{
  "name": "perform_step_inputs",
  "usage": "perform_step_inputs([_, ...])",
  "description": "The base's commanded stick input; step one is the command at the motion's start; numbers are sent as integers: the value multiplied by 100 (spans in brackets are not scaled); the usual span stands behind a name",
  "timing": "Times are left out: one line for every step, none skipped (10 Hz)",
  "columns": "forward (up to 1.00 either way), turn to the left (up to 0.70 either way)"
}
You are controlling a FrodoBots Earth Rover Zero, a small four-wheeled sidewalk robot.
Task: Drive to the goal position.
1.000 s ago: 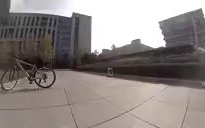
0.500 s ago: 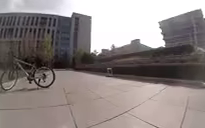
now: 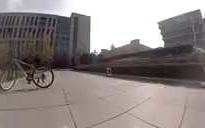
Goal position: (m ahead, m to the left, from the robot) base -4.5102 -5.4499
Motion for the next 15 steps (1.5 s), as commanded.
perform_step_inputs([0, -70])
perform_step_inputs([0, -70])
perform_step_inputs([0, -70])
perform_step_inputs([0, -70])
perform_step_inputs([0, -70])
perform_step_inputs([0, -70])
perform_step_inputs([0, -70])
perform_step_inputs([0, -70])
perform_step_inputs([0, -70])
perform_step_inputs([0, -70])
perform_step_inputs([0, -70])
perform_step_inputs([0, -70])
perform_step_inputs([0, -70])
perform_step_inputs([0, -70])
perform_step_inputs([0, -70])
